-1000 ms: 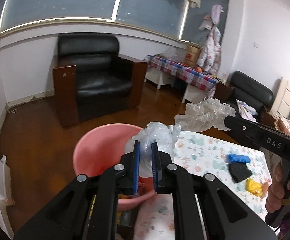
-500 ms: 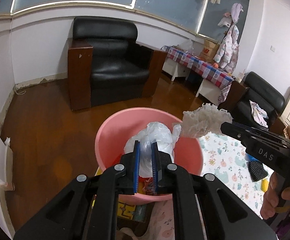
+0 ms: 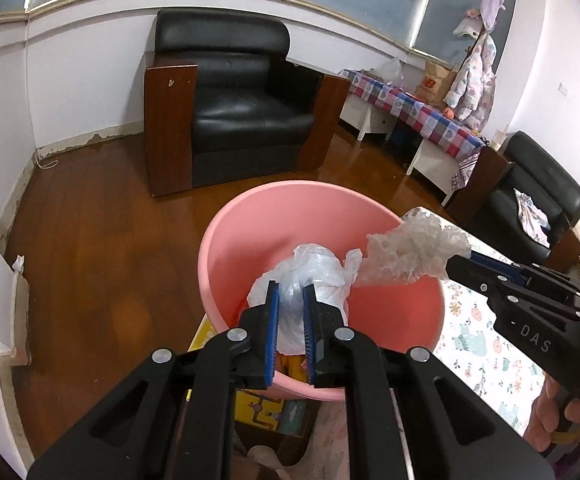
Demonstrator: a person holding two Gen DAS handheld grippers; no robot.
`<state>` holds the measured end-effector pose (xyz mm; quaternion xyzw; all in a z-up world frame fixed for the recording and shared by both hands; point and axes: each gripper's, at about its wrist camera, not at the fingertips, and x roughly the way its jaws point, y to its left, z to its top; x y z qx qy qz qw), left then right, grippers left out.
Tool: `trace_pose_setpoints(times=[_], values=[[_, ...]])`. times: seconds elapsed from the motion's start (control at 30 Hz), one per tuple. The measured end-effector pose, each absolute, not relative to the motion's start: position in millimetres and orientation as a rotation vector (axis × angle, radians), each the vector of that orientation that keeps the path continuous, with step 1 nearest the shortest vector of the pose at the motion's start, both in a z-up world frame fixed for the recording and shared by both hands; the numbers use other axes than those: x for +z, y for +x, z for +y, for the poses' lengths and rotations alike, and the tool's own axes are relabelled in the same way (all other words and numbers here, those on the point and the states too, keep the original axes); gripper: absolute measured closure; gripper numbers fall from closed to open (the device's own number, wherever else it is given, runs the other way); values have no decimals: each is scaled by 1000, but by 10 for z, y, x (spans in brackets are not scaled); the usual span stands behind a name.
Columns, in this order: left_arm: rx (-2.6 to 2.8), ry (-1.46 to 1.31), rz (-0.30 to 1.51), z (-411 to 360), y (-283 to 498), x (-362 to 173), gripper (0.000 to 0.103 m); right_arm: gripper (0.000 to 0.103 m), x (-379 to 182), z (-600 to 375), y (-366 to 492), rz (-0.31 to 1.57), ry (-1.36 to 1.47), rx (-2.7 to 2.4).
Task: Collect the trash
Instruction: 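Carry the white bag and bubble wrap over the pink bucket and open both tools, then move both open tools back over the table toward the black mesh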
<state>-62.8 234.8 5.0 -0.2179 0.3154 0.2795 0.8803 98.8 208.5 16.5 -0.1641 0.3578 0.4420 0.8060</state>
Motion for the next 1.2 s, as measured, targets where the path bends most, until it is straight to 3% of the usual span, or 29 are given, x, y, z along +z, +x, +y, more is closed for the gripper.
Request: trace_pose_setpoints(times=[0.1,0.27,0.4,0.67,1.2], values=[[588,-461,681,2379,-580,7,89,87,125,2108,1005,774,-348,948],[581,-471,708,2432,-547,-48,71,67,77,2104,1036,788,-330,956],[570,-503,700,2473,-558,-64,66,65,87,2079,1042,796,-308,969],[545,-549,672,2476,-588,-40,66,60,160,1889,965,800,-250,981],[410,-418,679,1653,-335,172,66,58,303,751,800,806,-127,852]])
